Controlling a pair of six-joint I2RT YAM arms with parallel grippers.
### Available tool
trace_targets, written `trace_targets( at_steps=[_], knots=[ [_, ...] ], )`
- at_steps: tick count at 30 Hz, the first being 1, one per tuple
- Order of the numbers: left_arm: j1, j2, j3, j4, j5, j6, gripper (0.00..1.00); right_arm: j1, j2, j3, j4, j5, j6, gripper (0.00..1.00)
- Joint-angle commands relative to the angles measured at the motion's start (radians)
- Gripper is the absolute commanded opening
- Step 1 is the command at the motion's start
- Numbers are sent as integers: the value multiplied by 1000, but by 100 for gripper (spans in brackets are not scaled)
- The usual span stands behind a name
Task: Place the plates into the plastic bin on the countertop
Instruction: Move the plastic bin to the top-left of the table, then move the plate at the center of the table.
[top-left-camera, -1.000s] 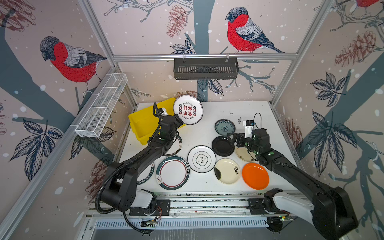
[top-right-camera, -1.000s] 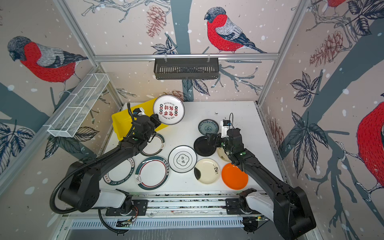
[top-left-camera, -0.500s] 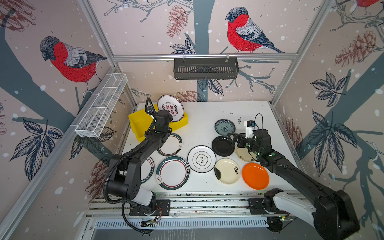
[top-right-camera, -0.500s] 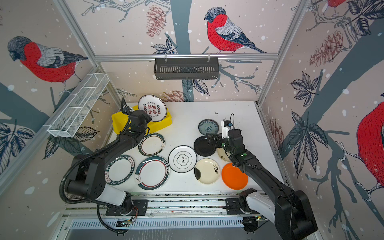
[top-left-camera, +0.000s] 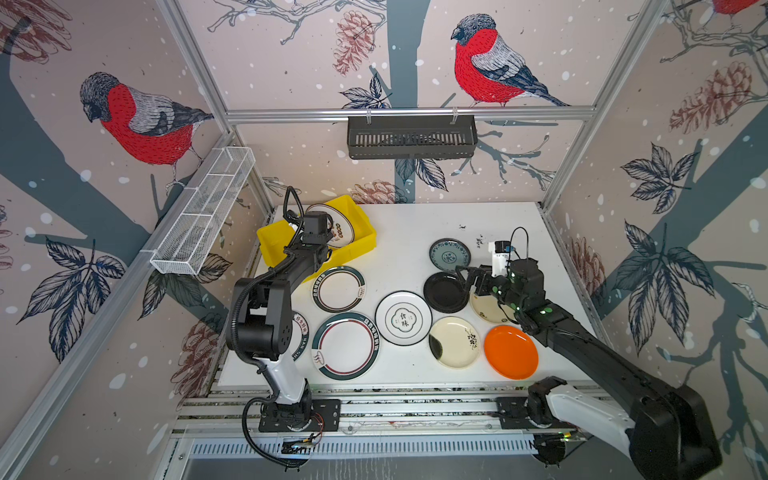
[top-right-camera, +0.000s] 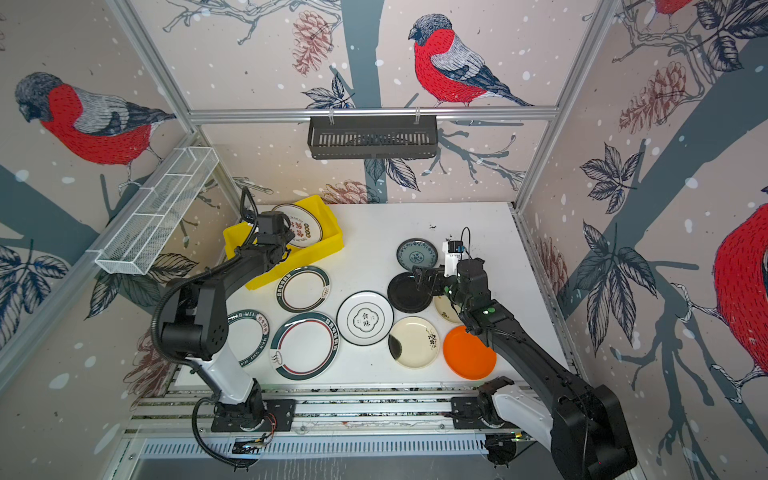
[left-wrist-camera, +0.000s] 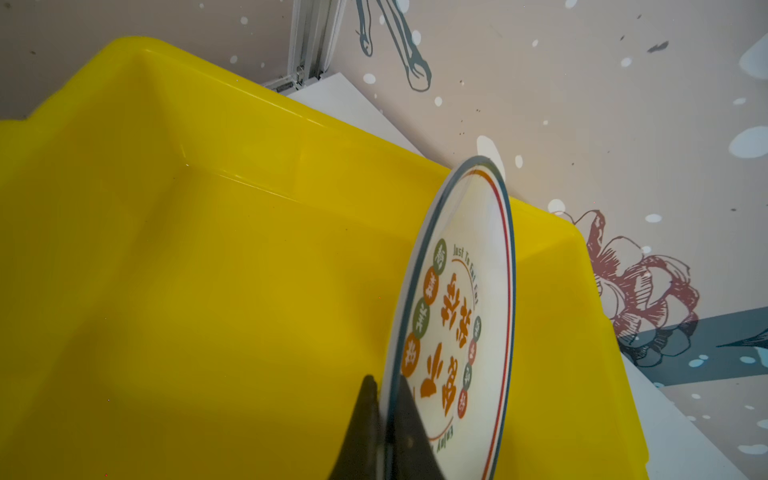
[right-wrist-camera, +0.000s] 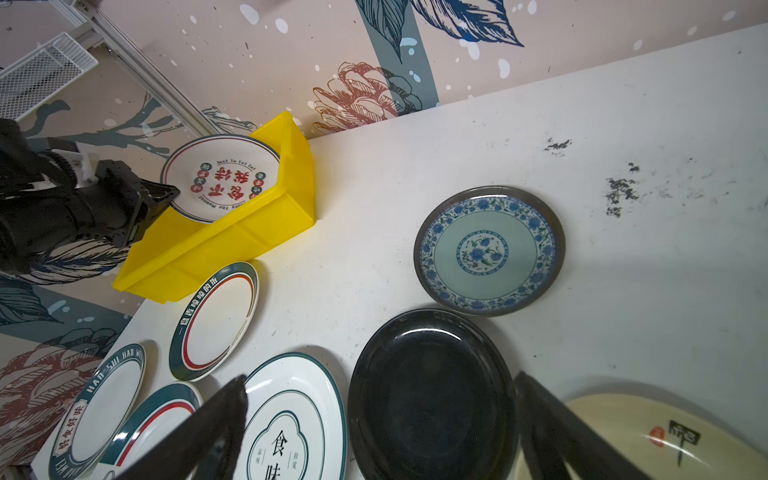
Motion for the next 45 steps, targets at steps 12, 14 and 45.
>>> trace_targets(
  at_steps=[12,14,45],
  knots=[
    [2,215,254,-159,11,46,0,1,-23,-26,17,0,7,100],
    [2,246,293,-193,11,50,0,1,-13,-19,22,-16,9,100],
    [-126,-180,4,-263,-62,38,78,-2,25,-10,6,-27,0,100]
  ],
)
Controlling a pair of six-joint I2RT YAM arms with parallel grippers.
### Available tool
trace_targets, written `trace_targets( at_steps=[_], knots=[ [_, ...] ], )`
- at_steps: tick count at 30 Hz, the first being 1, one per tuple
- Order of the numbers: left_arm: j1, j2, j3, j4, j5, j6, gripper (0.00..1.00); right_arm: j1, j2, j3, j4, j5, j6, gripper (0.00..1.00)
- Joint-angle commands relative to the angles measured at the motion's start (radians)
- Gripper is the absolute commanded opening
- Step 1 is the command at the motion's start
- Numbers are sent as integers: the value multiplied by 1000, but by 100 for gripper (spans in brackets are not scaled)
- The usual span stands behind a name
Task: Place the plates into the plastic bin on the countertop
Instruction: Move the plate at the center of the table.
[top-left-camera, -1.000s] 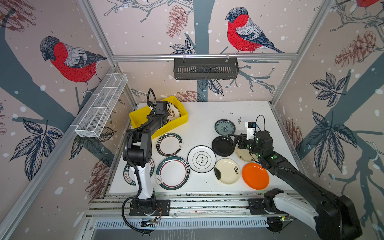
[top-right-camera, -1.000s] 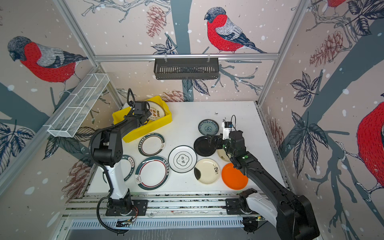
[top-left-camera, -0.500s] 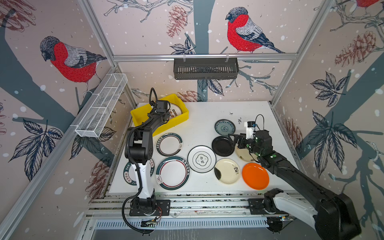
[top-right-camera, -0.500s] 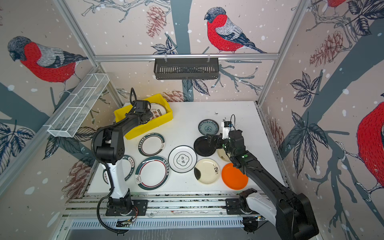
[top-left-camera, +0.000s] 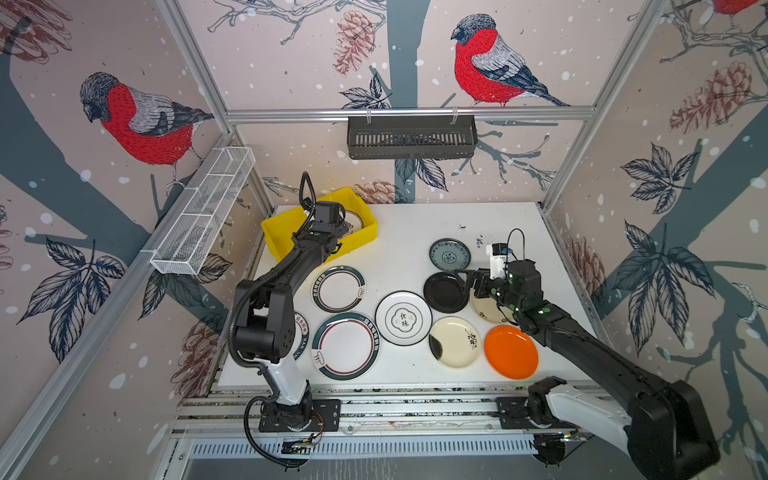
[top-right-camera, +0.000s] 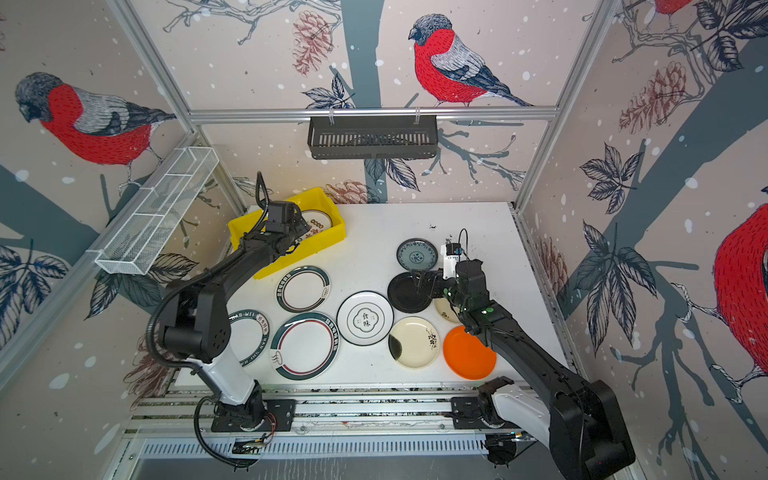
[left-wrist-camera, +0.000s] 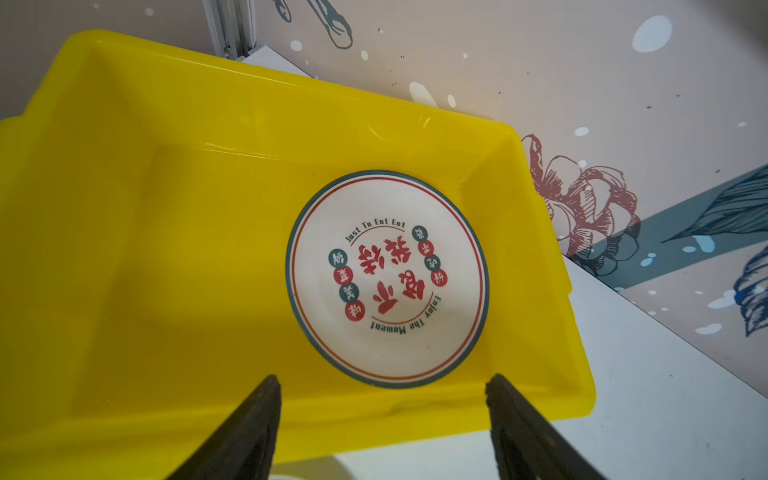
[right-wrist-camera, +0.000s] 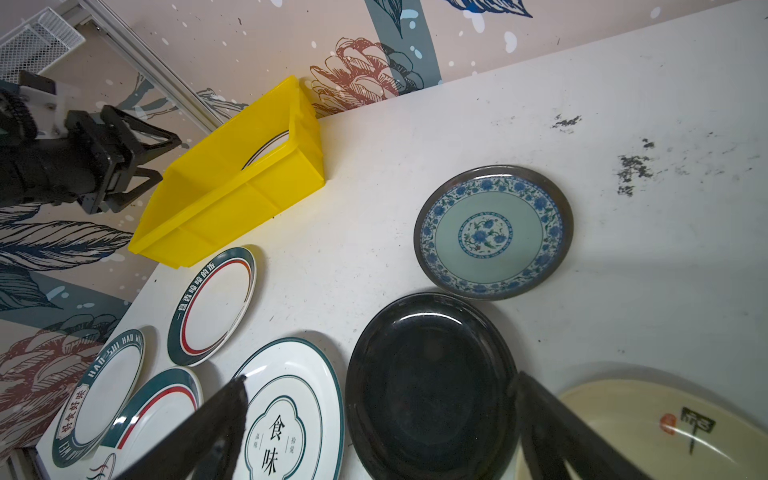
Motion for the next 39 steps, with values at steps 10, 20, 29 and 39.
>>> trace_targets(
  at_steps=[10,20,29,39],
  knots=[
    [-100,-450,-386,-277,-139,-161,74,3,-32,-26,54,-19,13,100],
    [-91,-508,-591,-225,-144,-222,62,16,-61,-20,32,11,6,100],
    [0,-382,-602,-205,-63,-238,62,16,-63,-17,26,11,4,100],
    [23,-321,-642,-67,2,-217,54,15,-58,-17,20,25,0,100]
  ],
)
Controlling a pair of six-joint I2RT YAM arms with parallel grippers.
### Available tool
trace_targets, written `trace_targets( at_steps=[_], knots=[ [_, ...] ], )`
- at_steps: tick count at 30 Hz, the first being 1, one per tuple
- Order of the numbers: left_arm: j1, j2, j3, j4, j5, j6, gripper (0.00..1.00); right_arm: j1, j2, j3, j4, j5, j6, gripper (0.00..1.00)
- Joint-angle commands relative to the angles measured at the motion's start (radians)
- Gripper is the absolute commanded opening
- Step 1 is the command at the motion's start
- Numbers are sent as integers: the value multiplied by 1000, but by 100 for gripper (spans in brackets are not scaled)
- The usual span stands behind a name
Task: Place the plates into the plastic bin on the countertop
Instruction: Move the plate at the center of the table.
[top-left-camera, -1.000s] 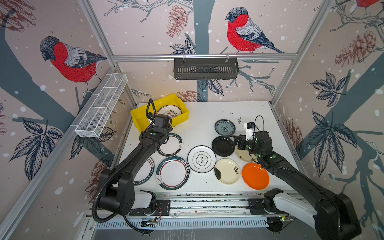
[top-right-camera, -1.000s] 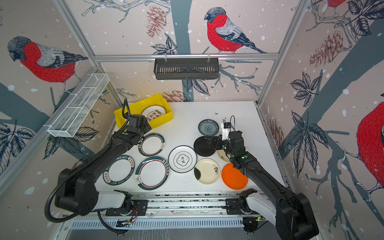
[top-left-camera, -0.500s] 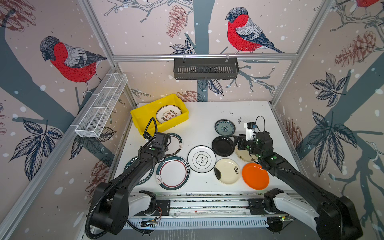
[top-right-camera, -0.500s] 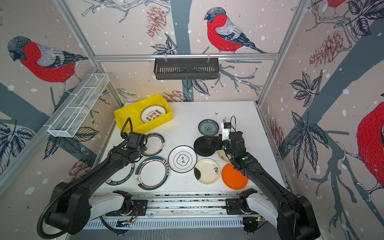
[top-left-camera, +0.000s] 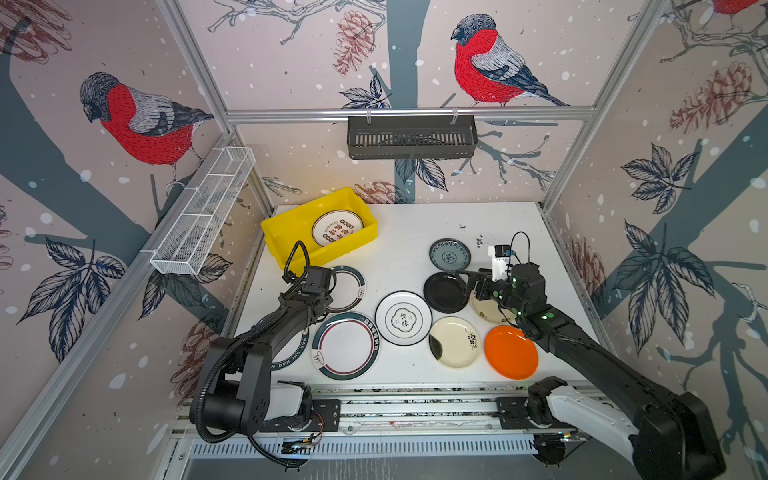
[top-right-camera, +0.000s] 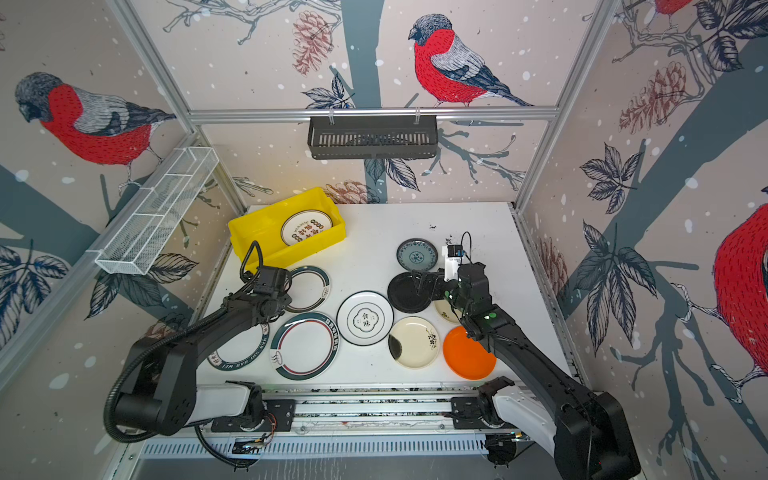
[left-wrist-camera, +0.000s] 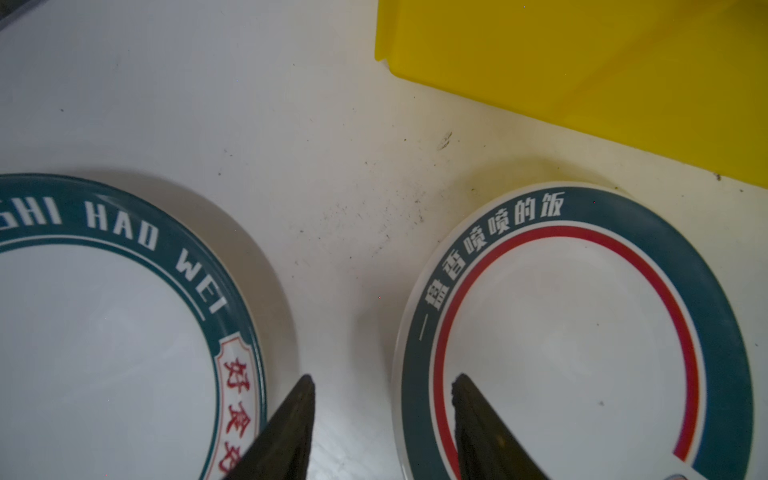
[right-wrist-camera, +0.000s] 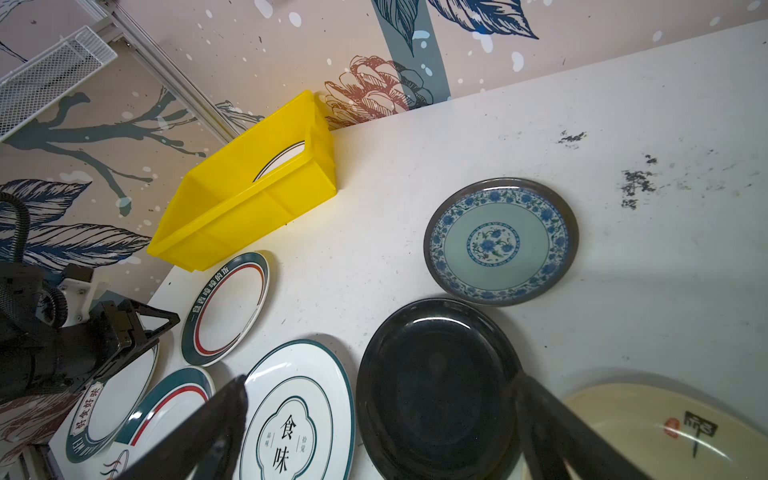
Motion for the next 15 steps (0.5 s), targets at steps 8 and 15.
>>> trace_targets(
  at_steps=[8,15],
  knots=[
    [5,68,-1,98,47,8,51,-1,4,8,1,33,-5,100],
    [5,76,-32,176,94,4,40,-2,10,11,-3,47,-2,100]
  ],
)
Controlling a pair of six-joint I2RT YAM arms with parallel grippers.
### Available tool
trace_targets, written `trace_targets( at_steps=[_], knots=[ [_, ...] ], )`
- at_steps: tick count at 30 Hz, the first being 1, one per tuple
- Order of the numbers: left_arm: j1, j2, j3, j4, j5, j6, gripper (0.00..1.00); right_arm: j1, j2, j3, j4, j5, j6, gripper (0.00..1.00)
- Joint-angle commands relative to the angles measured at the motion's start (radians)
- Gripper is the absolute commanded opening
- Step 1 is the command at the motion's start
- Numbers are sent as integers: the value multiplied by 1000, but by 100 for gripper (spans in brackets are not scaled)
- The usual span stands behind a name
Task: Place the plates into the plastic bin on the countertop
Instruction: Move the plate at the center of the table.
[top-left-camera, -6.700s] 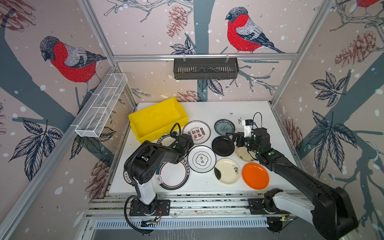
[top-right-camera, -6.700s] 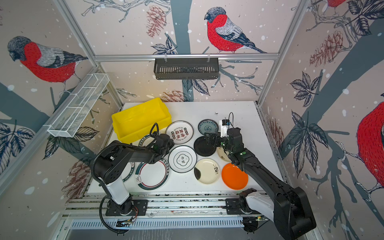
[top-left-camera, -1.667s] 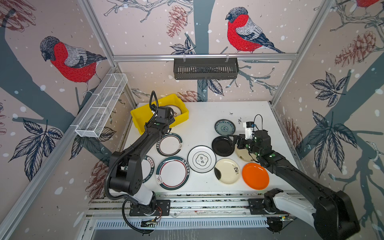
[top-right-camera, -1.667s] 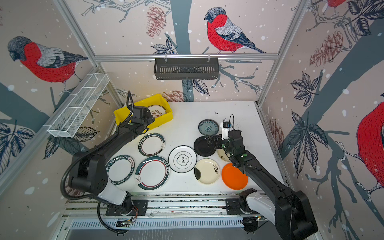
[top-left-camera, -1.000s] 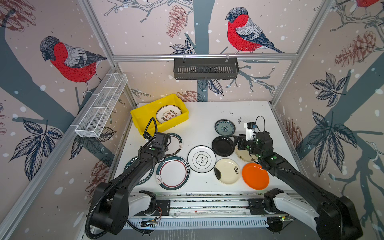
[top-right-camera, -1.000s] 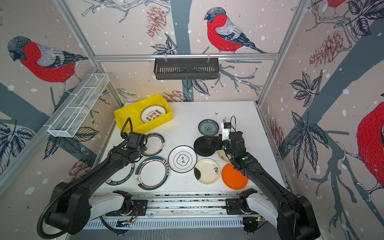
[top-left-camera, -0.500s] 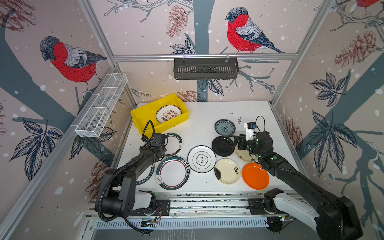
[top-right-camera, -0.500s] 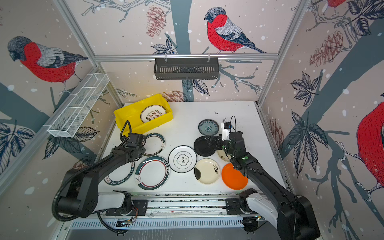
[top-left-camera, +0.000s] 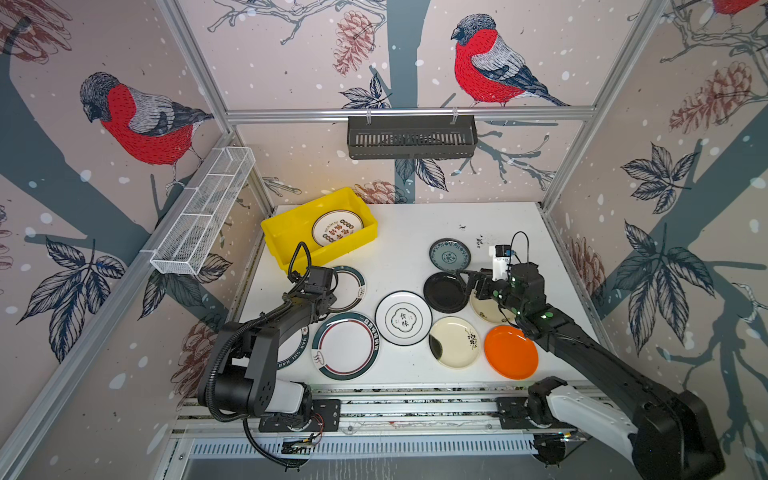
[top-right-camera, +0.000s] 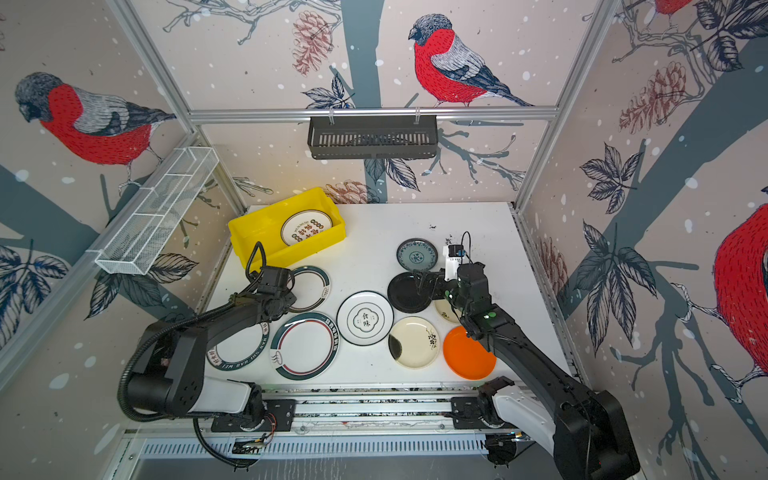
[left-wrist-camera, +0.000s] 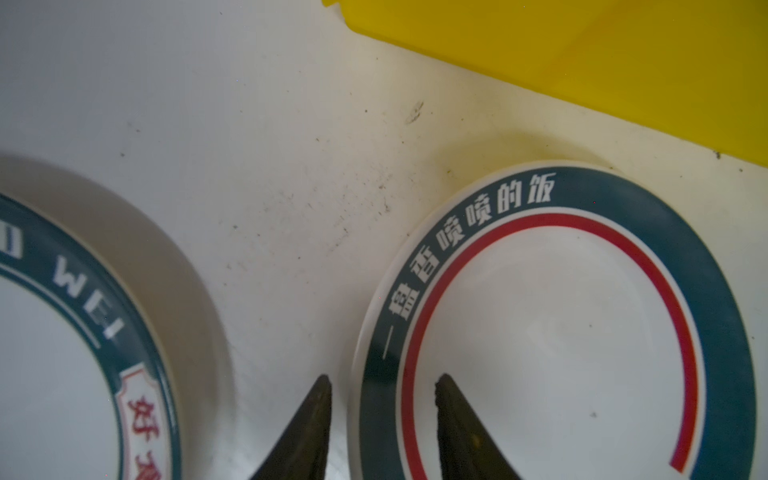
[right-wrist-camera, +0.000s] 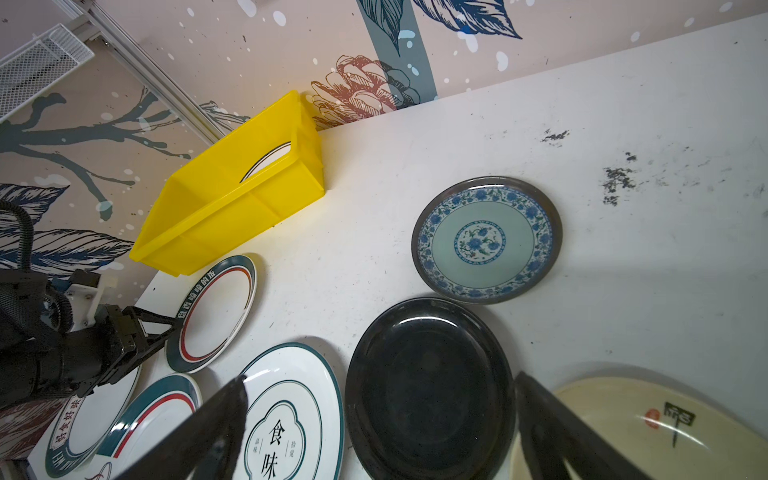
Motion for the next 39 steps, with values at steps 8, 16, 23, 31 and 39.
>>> trace_targets(
  at_steps=[8,16,23,31,39],
  knots=[
    [1,-11,-93,172,52,-11,38,-1,5,11,-2,21,-2,100],
    [4,-27,-145,280,78,-9,34,-1,3,13,-5,30,-3,100],
    [8,-3,-167,341,138,5,29,-3,4,15,-7,38,-5,100],
    [16,39,-168,396,189,29,25,-6,10,16,-7,35,-4,100],
    [21,70,-181,439,226,38,19,-5,21,16,-2,31,-1,100]
  ],
)
